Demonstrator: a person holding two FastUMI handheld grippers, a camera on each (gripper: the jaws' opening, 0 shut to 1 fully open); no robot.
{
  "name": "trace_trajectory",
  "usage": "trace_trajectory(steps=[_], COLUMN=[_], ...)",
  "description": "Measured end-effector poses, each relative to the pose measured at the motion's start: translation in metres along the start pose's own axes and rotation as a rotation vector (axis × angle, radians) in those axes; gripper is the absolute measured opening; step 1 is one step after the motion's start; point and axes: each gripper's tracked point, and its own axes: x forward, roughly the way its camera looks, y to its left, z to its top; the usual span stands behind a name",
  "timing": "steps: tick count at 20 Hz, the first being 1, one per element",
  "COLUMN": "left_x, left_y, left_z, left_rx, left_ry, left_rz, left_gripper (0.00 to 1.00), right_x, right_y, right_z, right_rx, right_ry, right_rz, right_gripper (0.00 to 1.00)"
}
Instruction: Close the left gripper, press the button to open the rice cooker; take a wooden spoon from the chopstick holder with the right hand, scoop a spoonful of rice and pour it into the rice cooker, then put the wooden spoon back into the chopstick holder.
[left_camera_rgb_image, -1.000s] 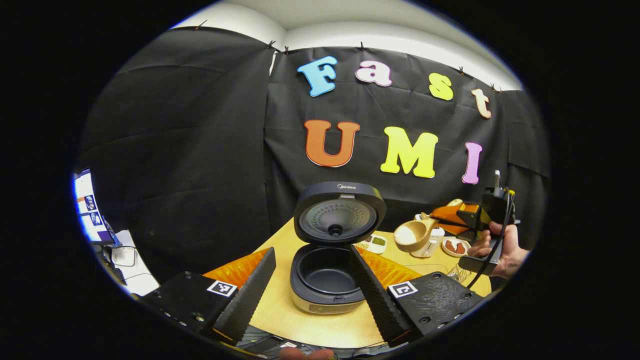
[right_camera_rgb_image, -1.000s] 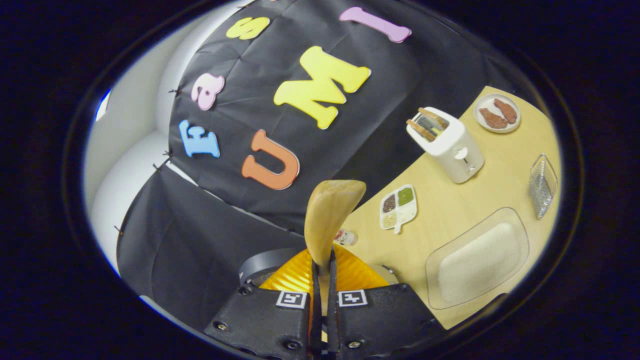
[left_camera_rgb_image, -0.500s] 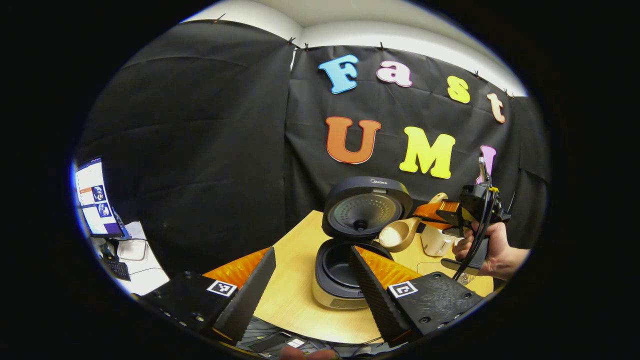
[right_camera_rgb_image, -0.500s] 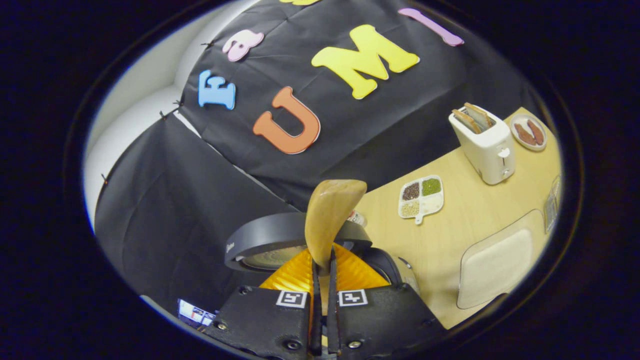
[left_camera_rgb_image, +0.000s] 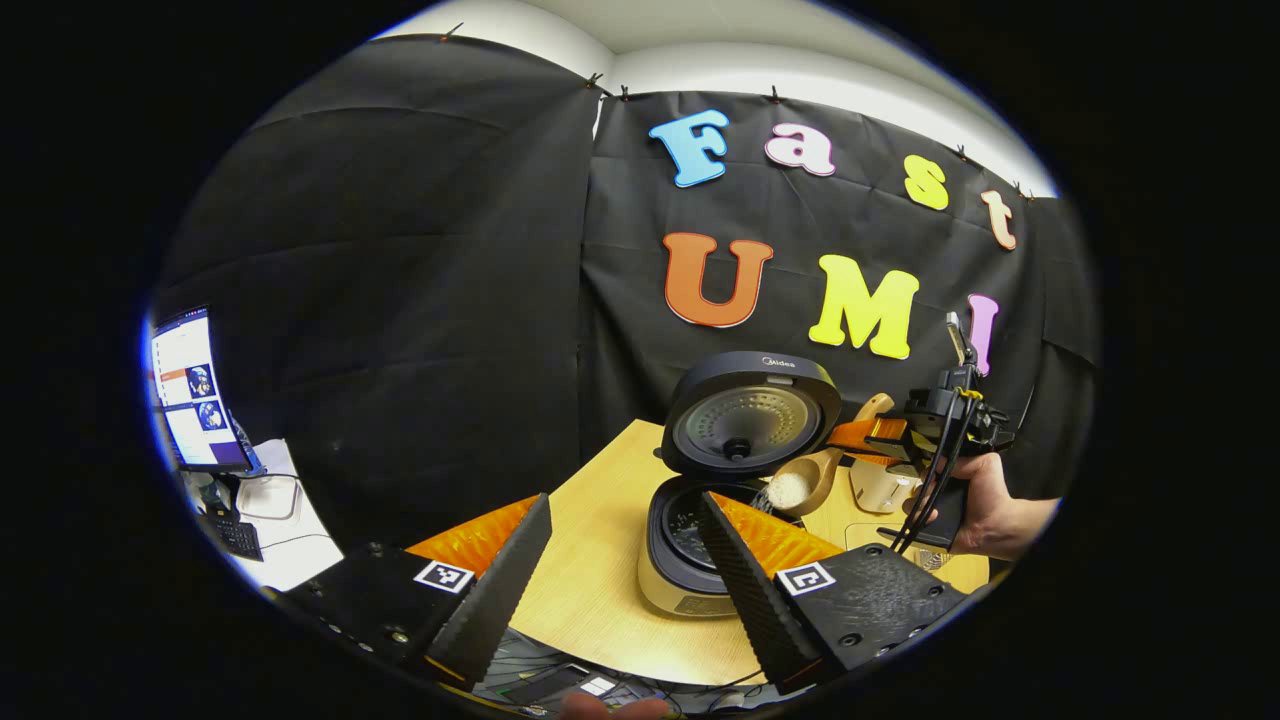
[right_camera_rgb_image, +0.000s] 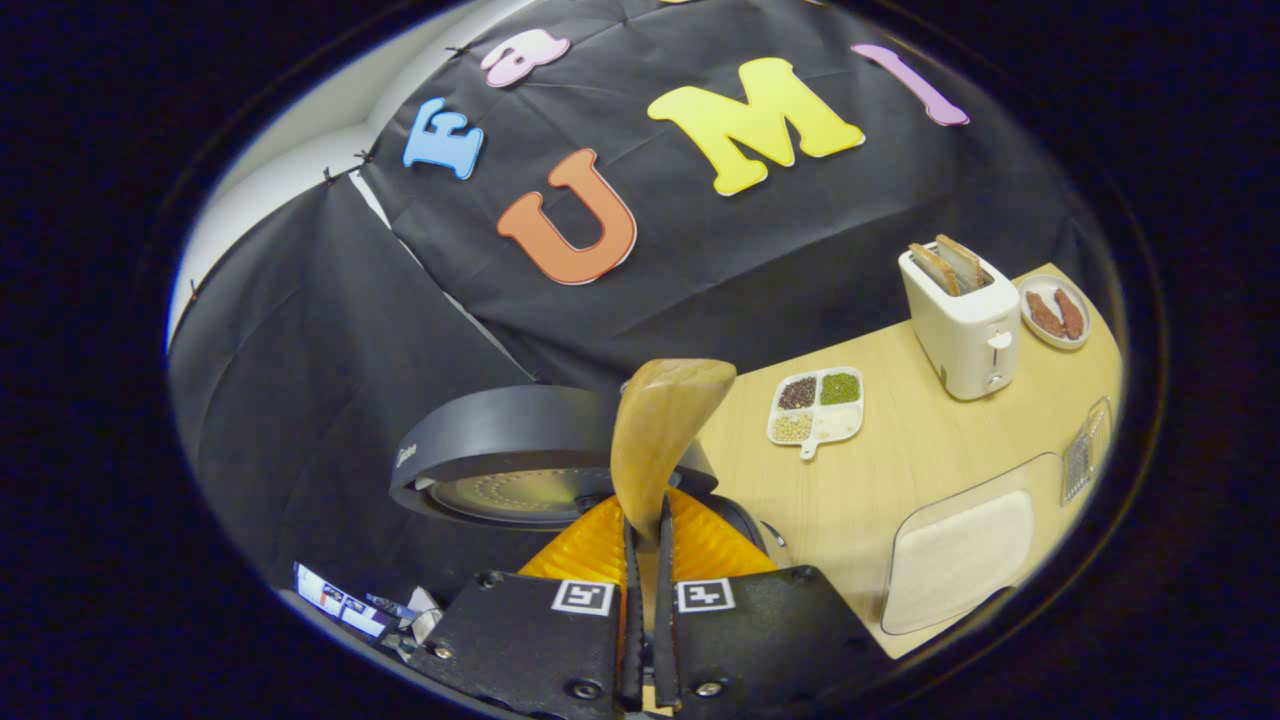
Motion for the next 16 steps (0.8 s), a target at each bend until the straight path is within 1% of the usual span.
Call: trace_trajectory(steps=[8, 12, 16], left_x=[0.000, 0.000, -0.002], left_y=[0.003, 0.004, 0.006], left_z=[-0.006, -0.008, -0.009], left_rx=[-0.024, -0.044, -0.061], left_ry=[0.007, 0.009, 0.010], left_rz=[0.020, 0.039, 0.039], left_gripper=[0.95, 0.95, 0.95], right_x=[0.001, -0.001, -0.004], right_y=[0.010, 0.019, 0.032], right_z=[-0.003, -0.001, 0.001], right_rx=[-0.190, -0.326, -0.458], right_ry=[-0.018, -0.046, -0.075], right_rz=[-0.038, -0.053, -0.057], right_gripper=[0.10, 0.10, 0.10])
